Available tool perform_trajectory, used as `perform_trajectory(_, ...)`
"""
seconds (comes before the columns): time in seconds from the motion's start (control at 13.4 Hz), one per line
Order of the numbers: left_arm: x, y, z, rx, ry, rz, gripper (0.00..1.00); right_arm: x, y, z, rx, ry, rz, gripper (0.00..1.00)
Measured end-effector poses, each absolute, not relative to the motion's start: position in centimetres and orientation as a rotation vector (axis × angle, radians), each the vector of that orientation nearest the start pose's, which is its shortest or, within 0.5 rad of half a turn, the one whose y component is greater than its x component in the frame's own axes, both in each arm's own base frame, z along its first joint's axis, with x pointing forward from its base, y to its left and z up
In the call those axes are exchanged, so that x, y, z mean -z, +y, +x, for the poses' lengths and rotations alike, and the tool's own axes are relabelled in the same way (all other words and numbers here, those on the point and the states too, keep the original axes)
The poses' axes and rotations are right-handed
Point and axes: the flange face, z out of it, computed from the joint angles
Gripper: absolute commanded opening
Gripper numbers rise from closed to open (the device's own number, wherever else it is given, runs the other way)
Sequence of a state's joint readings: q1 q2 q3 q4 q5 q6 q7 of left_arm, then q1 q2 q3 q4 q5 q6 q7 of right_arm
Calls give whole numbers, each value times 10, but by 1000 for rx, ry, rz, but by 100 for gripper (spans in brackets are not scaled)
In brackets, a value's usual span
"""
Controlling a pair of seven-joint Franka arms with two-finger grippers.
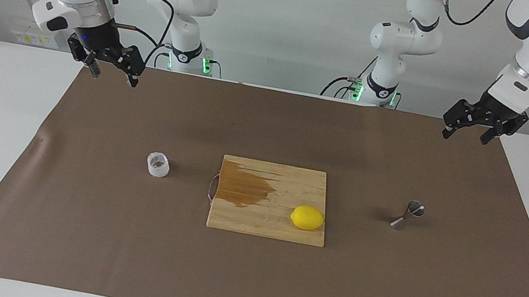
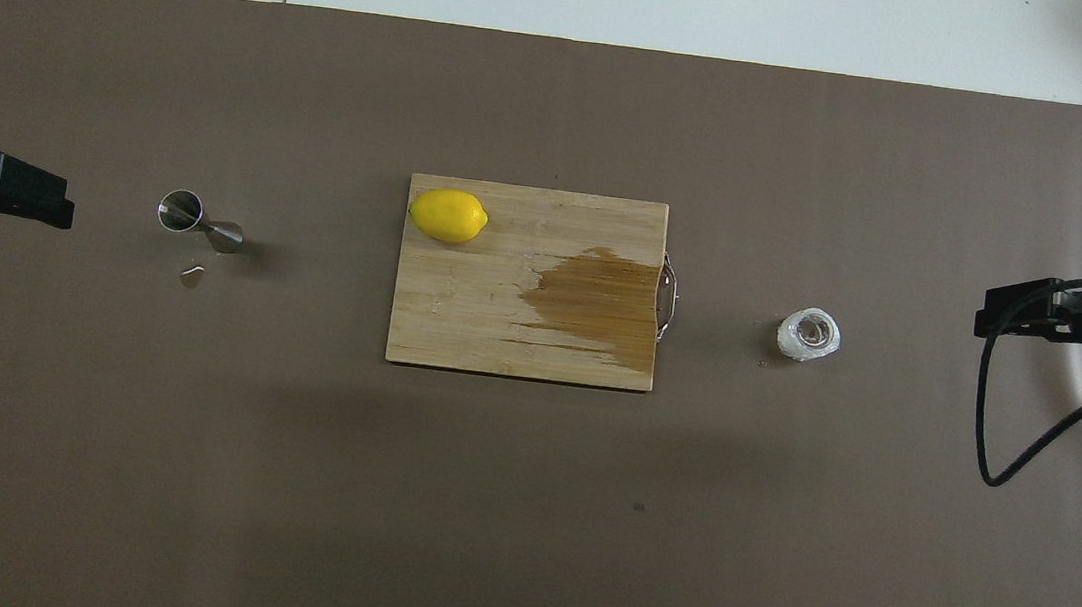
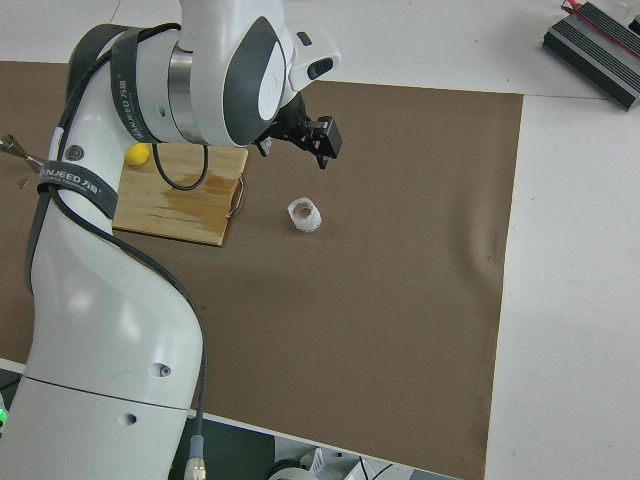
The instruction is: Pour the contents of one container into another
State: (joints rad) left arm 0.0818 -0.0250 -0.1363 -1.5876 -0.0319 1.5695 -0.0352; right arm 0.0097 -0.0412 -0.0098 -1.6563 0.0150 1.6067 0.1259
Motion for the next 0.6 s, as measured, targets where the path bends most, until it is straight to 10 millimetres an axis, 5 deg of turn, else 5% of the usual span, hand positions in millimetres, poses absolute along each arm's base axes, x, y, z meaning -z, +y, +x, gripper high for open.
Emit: perform_trajectory(0.6,-629,-33,542,-20,93,-3168,100,-610,1,544,-15,198,-3120,100)
